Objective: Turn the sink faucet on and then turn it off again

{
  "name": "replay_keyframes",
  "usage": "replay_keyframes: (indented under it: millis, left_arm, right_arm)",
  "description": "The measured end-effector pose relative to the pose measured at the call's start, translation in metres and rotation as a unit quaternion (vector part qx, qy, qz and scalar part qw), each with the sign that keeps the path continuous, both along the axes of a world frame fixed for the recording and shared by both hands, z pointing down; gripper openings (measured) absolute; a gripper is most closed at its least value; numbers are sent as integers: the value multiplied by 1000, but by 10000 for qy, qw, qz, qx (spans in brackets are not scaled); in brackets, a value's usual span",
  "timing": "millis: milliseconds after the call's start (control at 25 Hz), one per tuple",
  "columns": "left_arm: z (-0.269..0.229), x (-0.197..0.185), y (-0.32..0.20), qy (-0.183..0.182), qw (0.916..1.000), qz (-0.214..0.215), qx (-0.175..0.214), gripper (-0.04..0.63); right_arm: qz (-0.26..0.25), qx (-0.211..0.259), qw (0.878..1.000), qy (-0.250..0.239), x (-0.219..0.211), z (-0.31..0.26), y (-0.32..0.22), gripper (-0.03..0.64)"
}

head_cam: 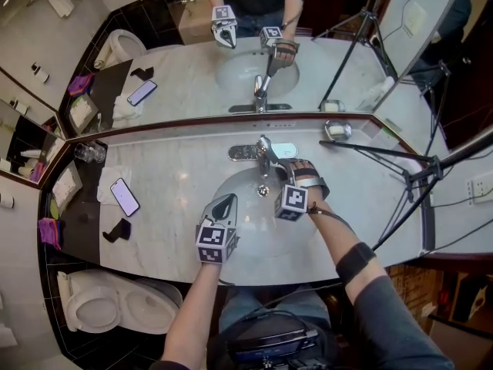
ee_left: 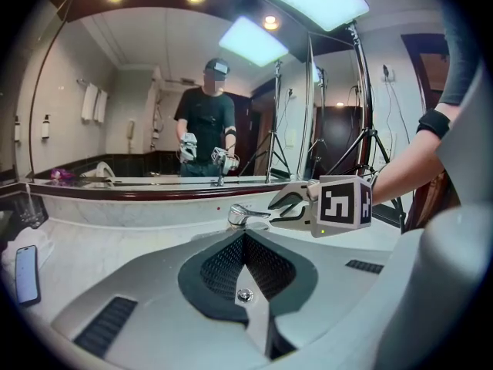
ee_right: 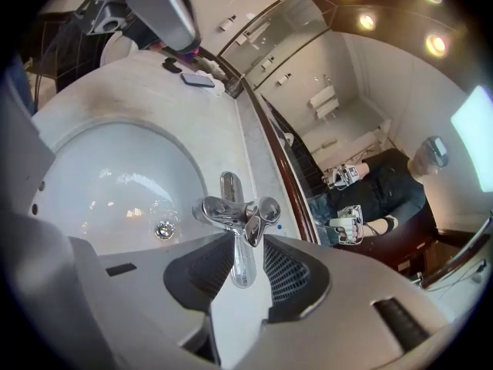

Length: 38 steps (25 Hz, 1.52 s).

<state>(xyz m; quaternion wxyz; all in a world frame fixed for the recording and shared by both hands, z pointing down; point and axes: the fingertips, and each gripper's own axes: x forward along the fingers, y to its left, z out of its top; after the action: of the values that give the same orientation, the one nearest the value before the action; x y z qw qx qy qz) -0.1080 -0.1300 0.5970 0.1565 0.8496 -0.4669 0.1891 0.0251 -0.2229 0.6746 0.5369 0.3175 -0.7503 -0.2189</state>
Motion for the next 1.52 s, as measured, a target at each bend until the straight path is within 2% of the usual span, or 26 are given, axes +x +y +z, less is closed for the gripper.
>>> replay_keyframes:
  millis: [80,240,400,480,600,680,760,1320,1400,1520]
  left_arm:
    - [-3,-3,4,-9,10000,-20,30,8]
    - [-12,-9,13,-30,9999,-58,84,8]
    - [-26,-14,22,-49,9998,-80,155,8]
    - [-33,-17,27,-41,9997,-100,209,8]
    - [-45,-20,33,-10,9995,-111,307,8]
    - [-50,-24,37,-11,9993,-137,349,8]
    - [-53,-29,42,-17,9992,-164,365,8]
    - [-54,-55,74,152,9986,-352,352,8]
    - [-52,-57,76,163,9986,-380,326,8]
    - [-51,-59,78,183,9985,-423,309,8]
  right_arm:
    - [192,16,9994,-270,5,-11,9,116]
    - [643,22,9945,-821,17,-34,32,43]
    - [1249,-88,9809,-1491,34,-49,58,17]
    - [1658,-241,9648,-2026,45,-54,70,17]
    - [2277,-409,9284,-2908,63,-66,85,17]
    - [2570,-420,9071,-3307,74,-79,94,17]
    - [2762,-388,8924,-3549,84,-89,103,17]
    - [3556,-544,8088,-4652,139,-87,170,17]
    - [3601,-568,8036,-4705,142,-84,176,17]
    - [3598,-573,8029,-4719,142,-80,183,17]
